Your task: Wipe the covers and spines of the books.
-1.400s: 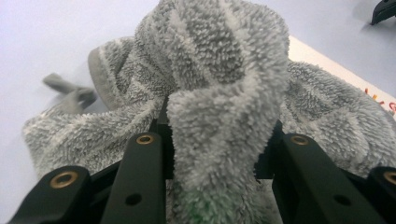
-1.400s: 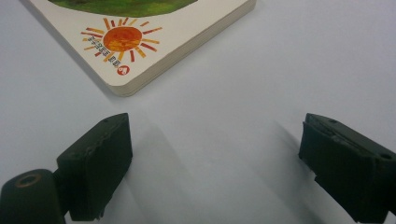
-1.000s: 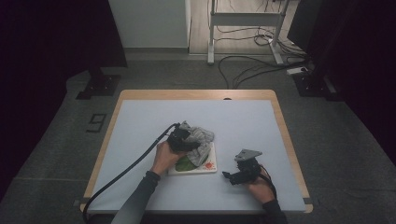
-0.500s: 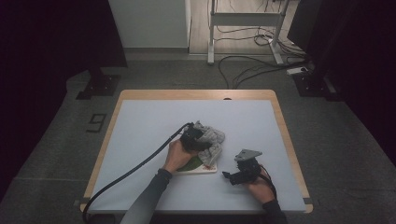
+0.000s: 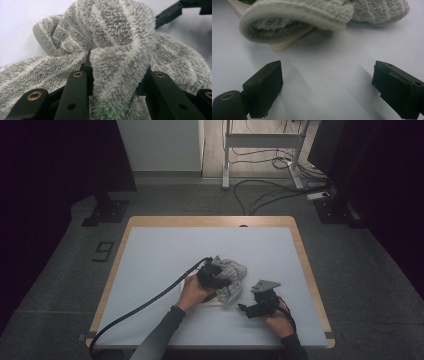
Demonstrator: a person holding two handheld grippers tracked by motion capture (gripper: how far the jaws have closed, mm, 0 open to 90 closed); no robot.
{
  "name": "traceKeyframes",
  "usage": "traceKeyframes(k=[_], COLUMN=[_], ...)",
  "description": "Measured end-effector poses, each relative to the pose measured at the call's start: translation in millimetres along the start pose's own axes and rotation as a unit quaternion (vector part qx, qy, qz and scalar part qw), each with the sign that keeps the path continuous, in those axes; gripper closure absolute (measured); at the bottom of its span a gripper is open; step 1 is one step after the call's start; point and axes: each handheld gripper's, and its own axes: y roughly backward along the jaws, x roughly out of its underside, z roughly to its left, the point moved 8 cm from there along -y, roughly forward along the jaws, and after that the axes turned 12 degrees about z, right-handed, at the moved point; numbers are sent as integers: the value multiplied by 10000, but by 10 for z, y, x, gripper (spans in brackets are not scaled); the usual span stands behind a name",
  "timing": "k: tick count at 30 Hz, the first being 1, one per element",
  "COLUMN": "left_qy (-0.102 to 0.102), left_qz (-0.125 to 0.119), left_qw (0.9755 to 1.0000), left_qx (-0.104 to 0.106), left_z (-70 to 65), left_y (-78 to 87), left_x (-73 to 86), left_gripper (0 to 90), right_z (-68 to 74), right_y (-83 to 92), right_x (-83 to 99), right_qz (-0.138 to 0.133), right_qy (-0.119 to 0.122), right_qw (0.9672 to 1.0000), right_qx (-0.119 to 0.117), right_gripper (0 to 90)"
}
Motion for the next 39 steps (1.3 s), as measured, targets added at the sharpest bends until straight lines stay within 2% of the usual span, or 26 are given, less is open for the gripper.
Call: traceKeyframes(k=[6, 14, 39], left_qy=[-64, -145, 235], left_qz=[-12, 112, 46], left_qw=[10000, 9997, 9993], left_qx=[-44, -170, -273], left_z=[-18, 5, 279], left_y=[26, 98, 424], left_x=[52, 153, 637], left_gripper=[646, 646, 645], right_z=[1, 6, 7], right_y=[2, 3, 3], right_x=[1, 1, 1], right_qz=[3, -1, -7], right_qy=[7, 7, 12], right_qw=[10000, 10000, 10000], right_qx=[11, 8, 9], right_gripper=[94, 98, 100])
